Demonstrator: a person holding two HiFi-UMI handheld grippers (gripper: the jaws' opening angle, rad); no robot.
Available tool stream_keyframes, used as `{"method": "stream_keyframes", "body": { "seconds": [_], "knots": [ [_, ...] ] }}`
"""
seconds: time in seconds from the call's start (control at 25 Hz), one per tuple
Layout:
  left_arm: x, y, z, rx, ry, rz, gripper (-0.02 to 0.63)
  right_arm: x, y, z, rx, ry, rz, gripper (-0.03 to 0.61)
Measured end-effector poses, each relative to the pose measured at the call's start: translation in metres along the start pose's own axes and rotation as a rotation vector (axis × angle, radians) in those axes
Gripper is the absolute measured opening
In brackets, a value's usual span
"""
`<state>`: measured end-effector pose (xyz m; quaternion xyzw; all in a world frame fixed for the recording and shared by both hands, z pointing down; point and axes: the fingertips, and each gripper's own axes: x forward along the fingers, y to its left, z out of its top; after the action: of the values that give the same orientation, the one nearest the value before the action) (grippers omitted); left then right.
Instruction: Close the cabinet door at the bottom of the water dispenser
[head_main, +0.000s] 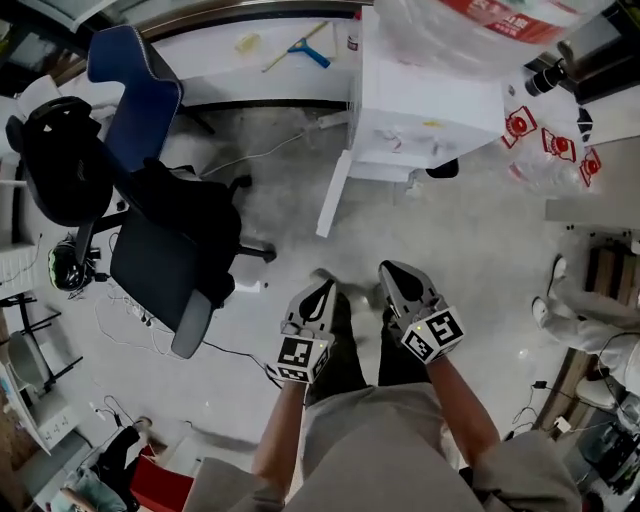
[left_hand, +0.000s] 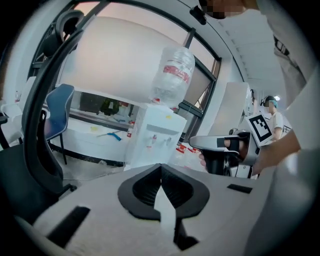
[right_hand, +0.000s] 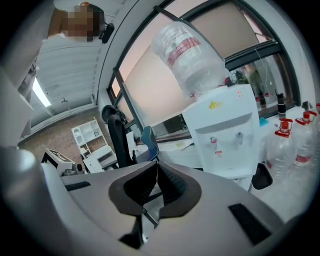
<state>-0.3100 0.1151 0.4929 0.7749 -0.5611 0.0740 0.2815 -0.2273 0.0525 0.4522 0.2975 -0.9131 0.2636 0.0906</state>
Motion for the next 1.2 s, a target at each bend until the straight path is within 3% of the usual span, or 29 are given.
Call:
{"method": "stream_keyframes", "body": {
  "seconds": [0.12,0.32,0.52,0.72,0.88,0.96,1.2],
  "knots": [
    [0.019,0.024,-0.019,-0.013,0.003,-0.041,0.009,0.020,-0.014,-0.021,0.003,0.013,-0.036,0.012],
    [0.036,0.060,-0.052,-0.051,0.012,-0.036,0.009,0.047,-0.029,-0.056,0.015,0.045,-0.062,0.012],
    [0.062,0.090,-0.088,-0.054,0.015,-0.024,0.009,0.075,-0.046,-0.093,-0.001,0.097,-0.037,0.012],
    [0.091,0.113,-0.107,-0.035,-0.025,-0.004,0.009,0.095,-0.061,-0.126,0.008,0.150,0.014,0.012],
    [0.108,0.126,-0.118,-0.054,-0.007,0.010,0.009,0.106,-0.073,-0.148,0.013,0.176,0.028,0.012],
    [0.117,0.135,-0.130,-0.026,0.014,0.010,0.009,0.113,-0.080,-0.157,0.021,0.180,0.024,0.012],
    [0.140,0.168,-0.179,0.163,0.089,-0.013,0.011,0.125,-0.091,-0.180,0.043,0.188,0.027,0.012]
  ]
}}
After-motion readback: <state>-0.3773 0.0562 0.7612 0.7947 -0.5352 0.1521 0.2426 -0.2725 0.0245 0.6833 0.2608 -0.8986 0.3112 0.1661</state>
